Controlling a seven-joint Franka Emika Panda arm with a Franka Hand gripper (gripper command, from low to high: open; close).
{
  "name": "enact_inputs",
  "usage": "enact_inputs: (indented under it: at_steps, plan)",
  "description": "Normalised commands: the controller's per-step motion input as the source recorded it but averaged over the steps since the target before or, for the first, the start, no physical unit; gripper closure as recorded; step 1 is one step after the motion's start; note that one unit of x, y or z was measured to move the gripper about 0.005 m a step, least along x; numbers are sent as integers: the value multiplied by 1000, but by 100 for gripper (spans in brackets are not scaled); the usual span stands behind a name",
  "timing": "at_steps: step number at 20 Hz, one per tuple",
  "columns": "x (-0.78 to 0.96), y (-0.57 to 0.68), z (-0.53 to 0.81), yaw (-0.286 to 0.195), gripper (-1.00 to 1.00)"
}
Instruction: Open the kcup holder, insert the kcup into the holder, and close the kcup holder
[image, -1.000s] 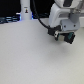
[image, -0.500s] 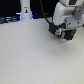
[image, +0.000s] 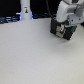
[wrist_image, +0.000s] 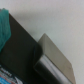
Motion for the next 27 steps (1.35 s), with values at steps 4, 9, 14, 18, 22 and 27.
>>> enact_inputs:
  at_steps: [4,9,14,18,22,27]
  plan:
    - [-840,528,-86,39,-100]
    - [-748,472,-28,74,-100]
    - [-157,258,226,25,-100]
    - [174,-1,90,-2,-100]
    - [71,-4,27,10,-100]
    - [71,15,77,-8,-100]
